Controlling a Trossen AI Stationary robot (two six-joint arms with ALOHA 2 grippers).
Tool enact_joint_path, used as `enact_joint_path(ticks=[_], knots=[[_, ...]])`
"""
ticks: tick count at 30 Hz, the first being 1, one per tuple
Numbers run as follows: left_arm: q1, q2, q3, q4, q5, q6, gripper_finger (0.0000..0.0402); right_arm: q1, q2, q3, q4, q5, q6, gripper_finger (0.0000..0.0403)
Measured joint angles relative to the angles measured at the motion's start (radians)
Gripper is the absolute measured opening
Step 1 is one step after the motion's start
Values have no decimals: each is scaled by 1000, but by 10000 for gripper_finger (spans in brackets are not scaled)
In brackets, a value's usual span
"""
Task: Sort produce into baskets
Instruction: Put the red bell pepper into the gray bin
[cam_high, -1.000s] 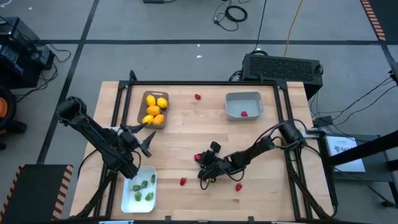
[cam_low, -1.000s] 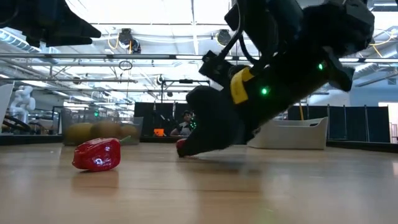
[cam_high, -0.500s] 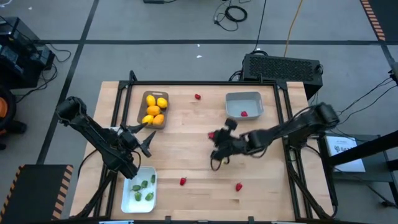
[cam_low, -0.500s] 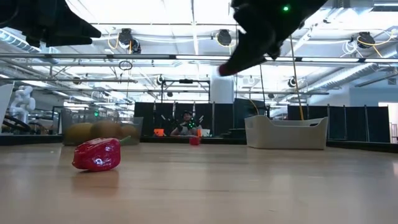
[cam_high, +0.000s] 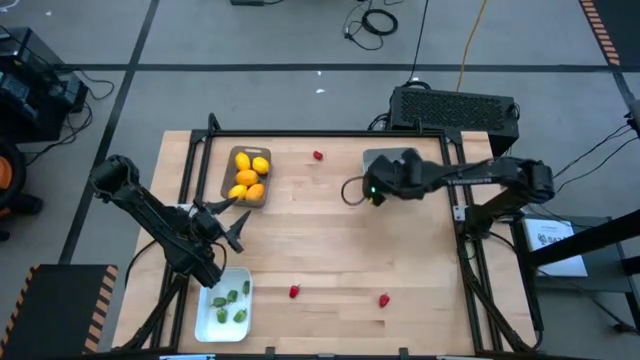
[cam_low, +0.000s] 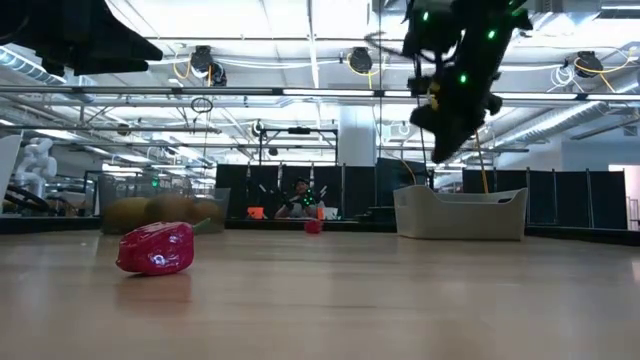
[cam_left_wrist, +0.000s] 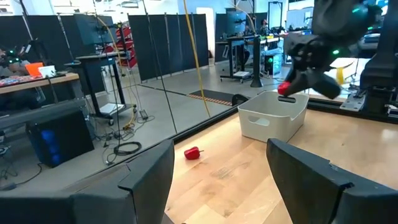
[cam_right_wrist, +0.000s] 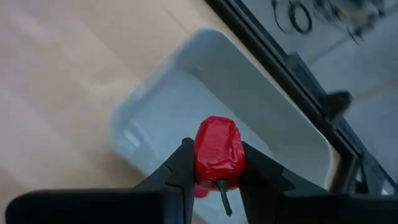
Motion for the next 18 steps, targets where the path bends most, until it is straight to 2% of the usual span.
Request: enact_joint_path(ticks=[8,14,18], knots=[[0,0,0,0,0,1,262,-154,12,0,7,-6,-36,97],[0,0,0,0,0,2,262,-235,12,0,1,-141,-53,109],[0,0,0,0,0,2,262,-250,12,0,4,-150,-52,127]])
